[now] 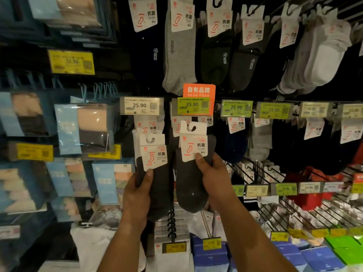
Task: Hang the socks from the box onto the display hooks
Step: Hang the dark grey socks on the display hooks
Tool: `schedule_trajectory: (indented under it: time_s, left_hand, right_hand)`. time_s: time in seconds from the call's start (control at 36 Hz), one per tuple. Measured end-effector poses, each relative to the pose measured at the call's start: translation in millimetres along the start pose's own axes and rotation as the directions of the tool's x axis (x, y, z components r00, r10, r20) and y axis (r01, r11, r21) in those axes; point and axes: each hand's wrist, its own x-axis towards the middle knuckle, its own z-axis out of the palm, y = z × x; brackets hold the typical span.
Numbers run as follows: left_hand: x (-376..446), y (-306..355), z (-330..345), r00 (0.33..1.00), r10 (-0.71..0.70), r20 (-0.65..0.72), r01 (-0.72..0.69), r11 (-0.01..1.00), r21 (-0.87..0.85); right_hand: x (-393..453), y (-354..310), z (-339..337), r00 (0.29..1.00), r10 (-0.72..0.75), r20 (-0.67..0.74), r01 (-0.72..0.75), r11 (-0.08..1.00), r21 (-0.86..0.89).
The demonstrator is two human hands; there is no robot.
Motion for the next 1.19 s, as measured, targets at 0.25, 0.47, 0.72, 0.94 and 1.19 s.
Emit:
schedule_trajectory:
  time_s: [0.25,0.47,0.72,0.94,1.19]
  left_hand:
    - [-7.8,-0.4,1.1,0.999,-0.050,-0.004,0.049,0.999,-0.012]
    - [-11.4,-1.6,0.0,0.998,-0.067,-0.008,0.066,0.997,-0.027]
    - [-12.0,-1.0,-4.8,0.999,-0.047,-0.023,0.047,0.999,-0.017]
    - [-13.0,5.1,-1.7,0.999,-0.024,-0.047,0.024,1.000,-0.007]
    - [-11.6,13.6,-3.7,0.999,-0.018,-0.027,0.017,1.000,-0.026]
  right_hand:
    - [9.4,-19.7,8.7,0.996,-0.054,0.068,0.055,0.998,-0.013]
    - [31.4,-30.9,12.7,0.998,-0.028,0.064,0.031,0.999,-0.037]
    - [73.7,-21.4,19.3,0.998,0.063,0.025,-0.059,0.989,-0.132]
    - [124.6,-26.3,38.7,0.988,0.153,-0.012,-0.144,0.900,-0.412]
    - [127.7,-12.8,38.3,0.982,0.182,-0.054,-0.186,0.856,-0.482]
